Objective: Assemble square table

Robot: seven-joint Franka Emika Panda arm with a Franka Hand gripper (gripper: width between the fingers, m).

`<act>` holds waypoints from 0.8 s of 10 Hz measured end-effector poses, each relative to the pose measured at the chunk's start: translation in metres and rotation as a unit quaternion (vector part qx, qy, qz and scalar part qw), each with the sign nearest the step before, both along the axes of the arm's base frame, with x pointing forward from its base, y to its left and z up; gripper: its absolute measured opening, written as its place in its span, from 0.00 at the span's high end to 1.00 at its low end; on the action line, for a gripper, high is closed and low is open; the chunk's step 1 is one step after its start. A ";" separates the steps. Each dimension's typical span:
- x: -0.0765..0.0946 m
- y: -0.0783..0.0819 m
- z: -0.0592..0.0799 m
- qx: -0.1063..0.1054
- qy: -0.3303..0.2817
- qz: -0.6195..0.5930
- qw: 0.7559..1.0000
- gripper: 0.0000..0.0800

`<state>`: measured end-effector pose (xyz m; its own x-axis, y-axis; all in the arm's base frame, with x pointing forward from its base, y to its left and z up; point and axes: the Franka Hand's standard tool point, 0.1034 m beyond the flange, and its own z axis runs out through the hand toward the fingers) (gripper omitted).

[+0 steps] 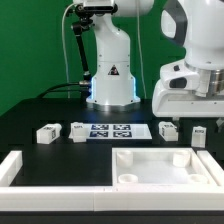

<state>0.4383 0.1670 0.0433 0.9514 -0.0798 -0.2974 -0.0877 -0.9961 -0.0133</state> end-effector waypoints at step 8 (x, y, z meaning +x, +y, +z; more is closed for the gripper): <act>-0.011 0.004 -0.012 0.058 0.205 -0.088 0.973 0.19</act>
Offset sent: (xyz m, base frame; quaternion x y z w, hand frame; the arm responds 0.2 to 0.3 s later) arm -0.0044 0.0079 0.0041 0.1248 -0.1489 0.1233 0.9732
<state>0.4277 0.1706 0.0309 0.7262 -0.1736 -0.6652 -0.2784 -0.9590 -0.0536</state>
